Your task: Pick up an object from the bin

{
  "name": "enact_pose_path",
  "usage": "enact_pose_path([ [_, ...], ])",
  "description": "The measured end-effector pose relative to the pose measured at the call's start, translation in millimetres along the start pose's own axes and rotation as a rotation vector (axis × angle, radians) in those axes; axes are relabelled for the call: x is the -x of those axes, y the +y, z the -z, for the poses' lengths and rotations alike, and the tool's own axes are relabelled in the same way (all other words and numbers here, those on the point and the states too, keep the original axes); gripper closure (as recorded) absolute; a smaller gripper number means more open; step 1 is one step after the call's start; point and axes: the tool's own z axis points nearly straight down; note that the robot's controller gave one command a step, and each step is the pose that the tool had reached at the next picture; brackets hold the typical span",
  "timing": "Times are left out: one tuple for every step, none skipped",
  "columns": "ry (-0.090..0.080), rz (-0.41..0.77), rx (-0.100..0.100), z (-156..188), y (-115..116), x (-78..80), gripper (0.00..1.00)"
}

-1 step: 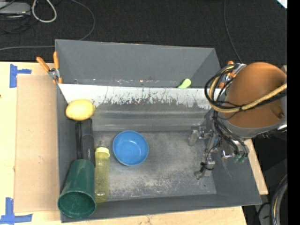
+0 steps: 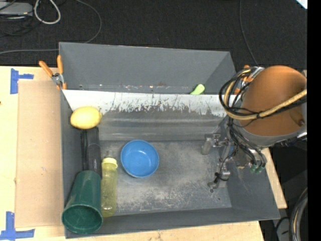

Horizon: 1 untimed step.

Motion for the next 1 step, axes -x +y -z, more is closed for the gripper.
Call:
enact_pose_path([
  [0.0,0.213,0.0,-113.7,77.5,-1.2,0.0],
])
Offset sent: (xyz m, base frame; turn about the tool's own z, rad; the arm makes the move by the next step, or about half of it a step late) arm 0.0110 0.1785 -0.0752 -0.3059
